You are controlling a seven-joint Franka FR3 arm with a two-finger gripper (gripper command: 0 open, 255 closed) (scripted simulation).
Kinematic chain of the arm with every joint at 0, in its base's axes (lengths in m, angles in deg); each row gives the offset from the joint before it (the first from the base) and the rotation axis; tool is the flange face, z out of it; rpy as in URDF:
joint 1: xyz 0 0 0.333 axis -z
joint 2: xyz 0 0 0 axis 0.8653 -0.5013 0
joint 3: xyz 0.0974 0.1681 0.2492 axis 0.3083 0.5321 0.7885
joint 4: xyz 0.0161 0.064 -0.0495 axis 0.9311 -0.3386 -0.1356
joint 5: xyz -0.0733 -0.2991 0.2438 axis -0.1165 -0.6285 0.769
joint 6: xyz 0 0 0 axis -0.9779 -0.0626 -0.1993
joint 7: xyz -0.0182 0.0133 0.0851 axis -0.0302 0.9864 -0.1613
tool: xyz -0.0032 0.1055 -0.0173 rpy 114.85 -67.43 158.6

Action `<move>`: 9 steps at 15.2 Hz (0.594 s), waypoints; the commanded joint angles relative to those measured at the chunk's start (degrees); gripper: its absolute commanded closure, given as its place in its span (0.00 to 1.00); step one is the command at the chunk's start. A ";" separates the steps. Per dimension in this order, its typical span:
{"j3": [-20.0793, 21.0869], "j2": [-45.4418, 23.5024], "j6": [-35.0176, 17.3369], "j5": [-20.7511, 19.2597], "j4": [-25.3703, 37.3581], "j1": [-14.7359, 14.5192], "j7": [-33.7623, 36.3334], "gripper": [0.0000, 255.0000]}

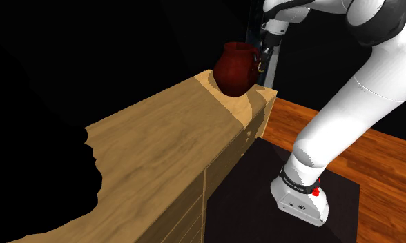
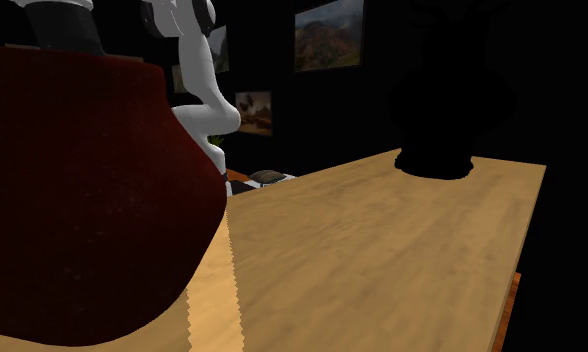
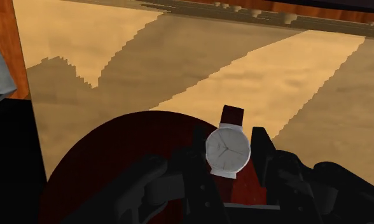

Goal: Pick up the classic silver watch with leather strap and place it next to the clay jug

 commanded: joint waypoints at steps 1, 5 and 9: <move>-0.10 -0.04 -1.42 0.00 -1.37 0.05 -0.16 1.00; -0.43 -0.54 -4.46 0.26 -4.02 0.10 -0.70 1.00; -0.82 -1.29 -7.50 0.67 -6.47 0.09 -1.36 1.00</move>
